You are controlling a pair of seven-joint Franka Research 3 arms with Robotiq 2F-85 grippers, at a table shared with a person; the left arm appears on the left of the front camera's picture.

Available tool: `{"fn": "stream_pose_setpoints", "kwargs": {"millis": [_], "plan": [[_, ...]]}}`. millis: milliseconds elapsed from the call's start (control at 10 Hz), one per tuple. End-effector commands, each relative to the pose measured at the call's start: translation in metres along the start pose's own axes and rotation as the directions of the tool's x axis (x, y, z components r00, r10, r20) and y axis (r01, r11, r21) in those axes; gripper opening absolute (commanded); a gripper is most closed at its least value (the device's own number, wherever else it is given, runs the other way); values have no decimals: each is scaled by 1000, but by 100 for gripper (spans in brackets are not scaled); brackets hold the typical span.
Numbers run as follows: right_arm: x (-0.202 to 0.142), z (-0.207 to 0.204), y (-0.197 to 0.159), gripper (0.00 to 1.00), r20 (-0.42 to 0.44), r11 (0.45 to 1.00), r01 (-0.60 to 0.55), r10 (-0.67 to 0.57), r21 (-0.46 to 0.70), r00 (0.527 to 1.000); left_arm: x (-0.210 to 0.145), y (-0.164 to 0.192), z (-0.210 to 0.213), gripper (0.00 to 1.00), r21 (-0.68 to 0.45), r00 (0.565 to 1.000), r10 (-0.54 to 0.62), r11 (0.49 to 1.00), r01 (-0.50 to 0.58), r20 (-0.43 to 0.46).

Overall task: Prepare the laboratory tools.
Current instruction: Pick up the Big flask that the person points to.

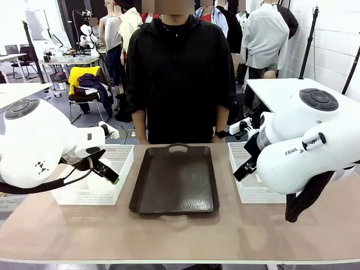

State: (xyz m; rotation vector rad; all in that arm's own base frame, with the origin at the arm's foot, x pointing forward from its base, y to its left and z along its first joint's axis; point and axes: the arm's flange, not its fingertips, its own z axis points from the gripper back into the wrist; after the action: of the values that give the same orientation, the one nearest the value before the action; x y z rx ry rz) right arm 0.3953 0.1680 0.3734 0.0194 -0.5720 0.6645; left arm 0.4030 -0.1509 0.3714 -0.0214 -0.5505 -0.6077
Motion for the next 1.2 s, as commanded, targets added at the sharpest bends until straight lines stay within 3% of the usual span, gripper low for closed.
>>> {"fn": "stream_pose_setpoints", "kwargs": {"millis": [0, 1100], "plan": [[0, 0, 0, 100, 0, 1000, 0, 0, 0, 1000, 0, 0, 0, 100, 0, 1000, 0, 1000, 0, 0], [0, 0, 0, 100, 0, 1000, 0, 0, 0, 1000, 0, 0, 0, 100, 0, 1000, 0, 1000, 0, 0]]}}
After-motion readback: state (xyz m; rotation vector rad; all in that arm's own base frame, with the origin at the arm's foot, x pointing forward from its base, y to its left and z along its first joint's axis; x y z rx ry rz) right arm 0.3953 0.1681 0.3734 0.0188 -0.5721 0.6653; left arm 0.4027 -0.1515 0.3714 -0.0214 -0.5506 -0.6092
